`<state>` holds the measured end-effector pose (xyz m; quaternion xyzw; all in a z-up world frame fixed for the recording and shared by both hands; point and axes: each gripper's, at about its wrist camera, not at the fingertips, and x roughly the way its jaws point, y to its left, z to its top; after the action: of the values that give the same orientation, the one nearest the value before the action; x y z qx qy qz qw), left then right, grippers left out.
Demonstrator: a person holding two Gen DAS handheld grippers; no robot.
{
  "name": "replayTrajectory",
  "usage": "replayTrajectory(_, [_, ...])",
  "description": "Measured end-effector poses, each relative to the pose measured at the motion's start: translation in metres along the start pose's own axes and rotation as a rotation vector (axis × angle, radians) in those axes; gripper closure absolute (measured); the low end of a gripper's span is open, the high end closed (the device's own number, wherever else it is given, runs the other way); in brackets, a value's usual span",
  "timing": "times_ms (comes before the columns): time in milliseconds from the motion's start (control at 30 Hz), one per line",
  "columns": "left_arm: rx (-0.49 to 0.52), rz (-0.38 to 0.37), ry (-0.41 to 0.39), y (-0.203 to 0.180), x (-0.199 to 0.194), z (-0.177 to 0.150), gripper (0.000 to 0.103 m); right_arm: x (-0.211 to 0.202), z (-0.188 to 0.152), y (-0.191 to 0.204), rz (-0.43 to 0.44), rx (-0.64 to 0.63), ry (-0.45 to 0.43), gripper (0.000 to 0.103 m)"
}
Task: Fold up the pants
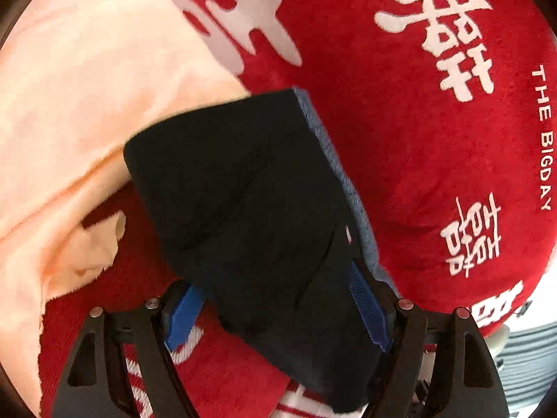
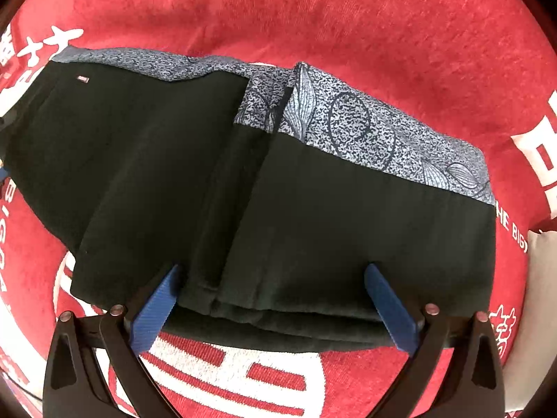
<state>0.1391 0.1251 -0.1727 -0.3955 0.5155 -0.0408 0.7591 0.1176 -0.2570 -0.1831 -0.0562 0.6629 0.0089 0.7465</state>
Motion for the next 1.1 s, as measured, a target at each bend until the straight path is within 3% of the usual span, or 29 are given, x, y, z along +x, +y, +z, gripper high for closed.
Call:
replayTrajectory(67, [0.031, 0.066, 0.000, -0.012, 0.004, 0.001, 0.024, -0.001, 0.000, 0.000, 0.002, -0.006, -0.001, 0.000])
replayTrajectory(100, [0.053, 0.101, -0.001, -0.019, 0.007, 0.002, 0.031, -0.003, 0.002, 0.000, 0.002, -0.006, 0.002, 0.000])
replayTrajectory(133, [0.078, 0.147, -0.003, -0.024, 0.008, 0.002, 0.048, -0.006, 0.004, 0.000, -0.002, -0.004, 0.005, 0.000])
replayTrajectory(200, [0.121, 0.232, -0.005, -0.028, 0.008, 0.000, 0.066, -0.021, 0.010, 0.000, -0.005, 0.000, -0.017, 0.001])
replayTrajectory(300, [0.184, 0.267, -0.020, -0.039, 0.004, -0.005, 0.070, -0.058, 0.030, 0.003, 0.047, -0.001, -0.084, 0.001])
replayTrajectory(367, [0.286, 0.324, -0.043, -0.057, 0.003, -0.013, 0.070, -0.074, 0.049, 0.007, 0.124, -0.003, -0.091, 0.001])
replayTrajectory(500, [0.471, 0.377, -0.089, -0.090, 0.001, -0.030, 0.070, -0.085, 0.103, 0.026, 0.321, 0.009, -0.020, 0.001])
replayTrajectory(667, [0.559, 0.413, -0.109, -0.109, 0.003, -0.034, 0.070, -0.076, 0.178, 0.099, 0.515, -0.066, 0.149, 0.001])
replayTrajectory(733, [0.585, 0.423, -0.116, -0.116, 0.005, -0.038, 0.070, -0.073, 0.198, 0.129, 0.554, -0.098, 0.204, 0.001])
replayTrajectory(800, [0.612, 0.434, -0.121, -0.119, 0.002, -0.041, 0.070, -0.072, 0.220, 0.168, 0.556, -0.176, 0.250, 0.000])
replayTrajectory(933, [0.667, 0.437, -0.139, -0.125, -0.004, -0.046, 0.070, -0.065, 0.234, 0.243, 0.521, -0.317, 0.359, 0.000])
replayTrajectory(1100, [0.670, 0.432, -0.145, -0.129, -0.007, -0.051, 0.070, -0.036, 0.223, 0.295, 0.360, -0.455, 0.455, 0.000])
